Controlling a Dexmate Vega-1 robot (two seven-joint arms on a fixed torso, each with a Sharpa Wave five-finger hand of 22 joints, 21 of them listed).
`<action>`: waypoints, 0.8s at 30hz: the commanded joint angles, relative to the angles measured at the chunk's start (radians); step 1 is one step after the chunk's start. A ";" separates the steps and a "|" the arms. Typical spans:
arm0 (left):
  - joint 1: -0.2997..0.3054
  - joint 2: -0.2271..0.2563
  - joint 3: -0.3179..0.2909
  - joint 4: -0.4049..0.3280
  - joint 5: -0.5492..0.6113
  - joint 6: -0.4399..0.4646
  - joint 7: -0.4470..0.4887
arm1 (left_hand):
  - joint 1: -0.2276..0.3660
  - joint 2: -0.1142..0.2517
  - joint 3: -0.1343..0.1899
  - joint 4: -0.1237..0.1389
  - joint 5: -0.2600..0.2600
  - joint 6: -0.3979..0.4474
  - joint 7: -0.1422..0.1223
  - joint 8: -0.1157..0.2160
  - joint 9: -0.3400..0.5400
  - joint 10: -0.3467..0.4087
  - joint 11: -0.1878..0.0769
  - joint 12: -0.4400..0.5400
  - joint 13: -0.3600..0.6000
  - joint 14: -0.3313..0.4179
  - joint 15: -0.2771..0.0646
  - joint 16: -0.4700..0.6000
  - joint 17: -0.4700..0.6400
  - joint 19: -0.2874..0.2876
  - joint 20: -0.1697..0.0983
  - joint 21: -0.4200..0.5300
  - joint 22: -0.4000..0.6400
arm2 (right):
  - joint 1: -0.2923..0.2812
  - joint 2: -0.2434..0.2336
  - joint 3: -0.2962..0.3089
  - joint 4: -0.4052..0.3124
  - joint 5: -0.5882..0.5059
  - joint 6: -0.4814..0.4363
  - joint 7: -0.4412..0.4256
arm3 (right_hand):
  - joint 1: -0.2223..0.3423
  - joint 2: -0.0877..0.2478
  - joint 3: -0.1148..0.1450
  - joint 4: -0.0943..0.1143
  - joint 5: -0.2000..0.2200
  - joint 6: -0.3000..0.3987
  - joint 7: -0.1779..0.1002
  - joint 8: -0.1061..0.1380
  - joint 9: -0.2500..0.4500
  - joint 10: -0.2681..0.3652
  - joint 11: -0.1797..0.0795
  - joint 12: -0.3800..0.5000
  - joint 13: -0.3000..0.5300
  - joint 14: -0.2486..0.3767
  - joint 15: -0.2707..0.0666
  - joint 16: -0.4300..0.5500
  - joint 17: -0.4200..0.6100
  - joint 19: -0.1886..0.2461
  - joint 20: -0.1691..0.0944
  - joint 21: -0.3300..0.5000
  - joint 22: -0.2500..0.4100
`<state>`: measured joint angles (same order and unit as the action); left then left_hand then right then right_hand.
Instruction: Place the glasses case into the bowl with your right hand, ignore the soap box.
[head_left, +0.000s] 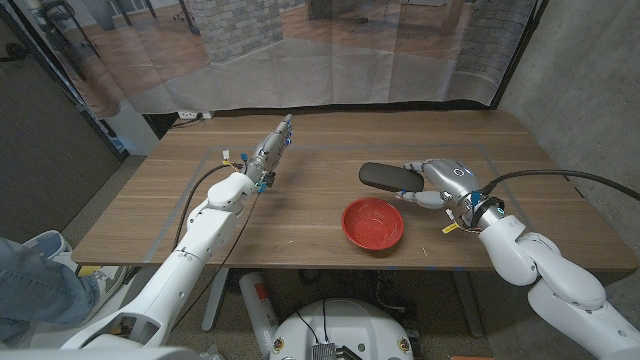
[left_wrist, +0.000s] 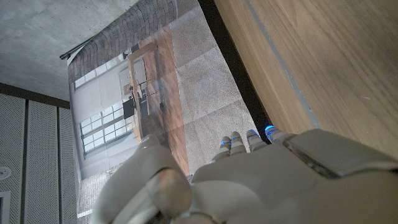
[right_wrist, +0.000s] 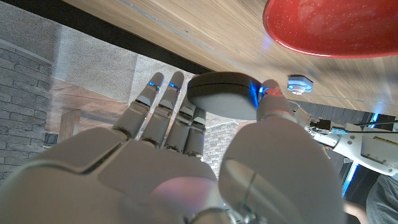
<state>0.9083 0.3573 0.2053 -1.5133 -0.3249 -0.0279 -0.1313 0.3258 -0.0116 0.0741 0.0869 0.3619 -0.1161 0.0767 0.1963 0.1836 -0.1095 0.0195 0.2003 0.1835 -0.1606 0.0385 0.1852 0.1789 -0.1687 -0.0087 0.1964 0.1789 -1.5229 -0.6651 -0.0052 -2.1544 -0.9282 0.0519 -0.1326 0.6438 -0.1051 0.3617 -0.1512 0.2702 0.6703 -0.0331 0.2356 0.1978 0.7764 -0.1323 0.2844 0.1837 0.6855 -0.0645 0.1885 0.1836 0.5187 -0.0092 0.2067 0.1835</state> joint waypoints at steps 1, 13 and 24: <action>-0.008 0.000 0.006 0.000 0.014 0.008 0.007 | 0.005 0.011 -0.005 0.000 -0.002 0.004 -0.004 0.000 0.003 0.001 -0.003 0.003 0.005 0.000 -0.002 0.002 0.004 -0.029 -0.001 0.003 0.003 | -0.036 0.004 0.028 -0.019 -0.027 0.014 0.014 | 0.064 0.071 0.024 0.016 0.004 0.143 -0.137 0.003 0.002 0.035 -0.041 -0.001 0.004 0.003 -0.119 0.000 0.004 0.006 -0.004 0.000 0.003; -0.006 -0.003 0.004 0.002 0.013 0.003 0.009 | 0.007 0.014 -0.009 -0.001 -0.003 0.007 0.002 0.001 0.003 0.000 0.008 0.003 0.005 0.000 0.004 0.002 0.003 -0.030 -0.051 0.003 0.003 | -0.079 0.008 0.052 -0.060 -0.073 0.025 0.035 | 0.067 0.071 0.026 0.015 0.004 0.146 -0.134 0.000 0.002 0.039 -0.042 -0.004 0.004 0.010 -0.123 0.003 0.004 0.011 -0.005 0.001 0.002; -0.005 -0.005 0.006 0.001 0.010 0.003 0.004 | 0.009 0.015 -0.011 -0.001 -0.003 0.008 0.002 0.001 0.003 -0.002 0.006 0.002 0.005 -0.001 0.004 0.001 0.003 -0.036 -0.042 0.001 0.002 | -0.107 0.010 0.054 -0.089 -0.149 0.029 0.036 | 0.067 0.072 0.027 0.017 0.004 0.147 -0.136 -0.002 0.002 0.038 -0.043 -0.007 0.004 0.009 -0.123 0.003 0.005 0.010 -0.005 0.000 0.002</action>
<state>0.9028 0.3546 0.2093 -1.5120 -0.3131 -0.0233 -0.1242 0.3312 -0.0062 0.0700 0.0828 0.3619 -0.1106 0.0822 0.1963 0.1836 -0.1096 0.0196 0.2003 0.1835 -0.1606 0.0385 0.1852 0.1789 -0.1702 -0.0289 0.1964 0.1789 -1.6006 -0.6568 0.0422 -2.2149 -1.0139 0.0755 -0.0992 0.6431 -0.1044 0.3616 -0.1512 0.2700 0.6698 -0.0338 0.2312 0.1977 0.7778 -0.1334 0.2842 0.1837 0.6858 -0.0645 0.1887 0.1836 0.5260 -0.0163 0.2067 0.1835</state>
